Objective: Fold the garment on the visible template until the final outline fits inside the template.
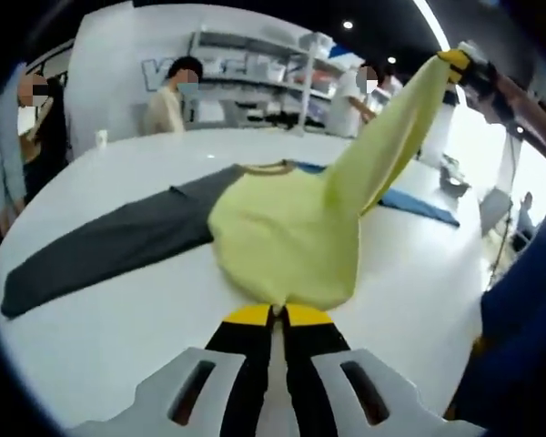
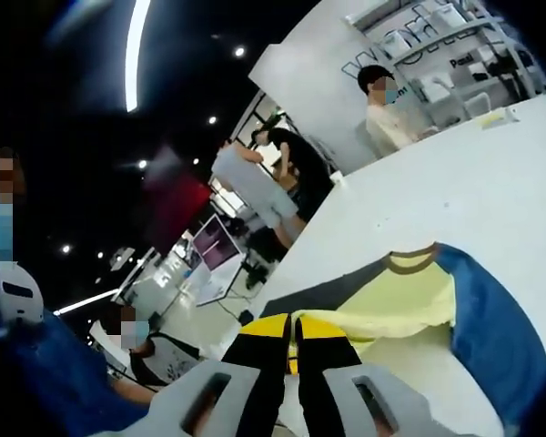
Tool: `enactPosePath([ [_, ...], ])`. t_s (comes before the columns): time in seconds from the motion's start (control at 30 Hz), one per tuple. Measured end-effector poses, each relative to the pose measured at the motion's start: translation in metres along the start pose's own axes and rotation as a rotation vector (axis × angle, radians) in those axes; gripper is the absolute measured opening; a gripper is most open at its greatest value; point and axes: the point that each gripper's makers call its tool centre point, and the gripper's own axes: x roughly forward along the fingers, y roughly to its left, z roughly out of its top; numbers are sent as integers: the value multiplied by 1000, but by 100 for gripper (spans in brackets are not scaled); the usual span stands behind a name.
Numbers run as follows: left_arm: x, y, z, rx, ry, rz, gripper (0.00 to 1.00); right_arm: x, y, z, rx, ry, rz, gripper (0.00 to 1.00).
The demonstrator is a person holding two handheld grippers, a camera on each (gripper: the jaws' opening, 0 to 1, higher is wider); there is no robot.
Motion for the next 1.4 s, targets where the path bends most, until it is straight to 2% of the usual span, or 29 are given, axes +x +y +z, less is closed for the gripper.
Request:
enactPosePath([
  [0.03,-2,0,7,-32,-20,-6,0,0,-1,0,2,-2,0,0],
  [0.07,-6,2,12,-68,-20,-7,0,0,-1,0,4,-2,-1,0],
  [0.13,-8,6,18,-87,-19,-5,0,0,-3,0,4,-4,-3,0],
  [0.17,-12,9,28,-117,-16,-4,0,0,-4,0,5,-4,-5,0],
  [0.23,-17,9,39,-133,-19,-8,0,1,-5,0,9,-5,-5,0],
  [0.3,-18,20,46,-149,-12,-10,0,1,-5,0,10,-8,-3,0],
  [0.43,-28,14,73,-169,-18,-17,0,0,-7,0,16,-16,-3,0],
  [0.67,-35,15,98,-200,-21,-38,0,-5,-13,5,31,-36,-12,0],
  [0.8,-42,19,112,-256,-4,-56,0,-7,-20,7,43,-48,-23,0],
  [0.83,-44,18,115,-275,15,-66,0,-7,-21,7,46,-48,-26,0],
  [0.97,-46,14,107,-300,90,-82,0,-8,-25,3,51,-40,-34,0],
  [1.03,-45,14,90,-306,162,-89,0,-9,-27,-2,57,-29,-35,0],
  [1.07,-43,16,86,-294,168,-81,0,-9,-28,-3,59,-27,-38,0],
  [1.2,-41,16,69,-276,157,-77,0,-12,-33,-8,73,-26,-49,0],
  [1.33,-44,16,63,-279,130,-65,2,-10,-33,-3,112,-50,-31,0],
  [1.4,-48,17,60,-244,108,-51,4,-6,-31,2,119,-58,-24,0],
])
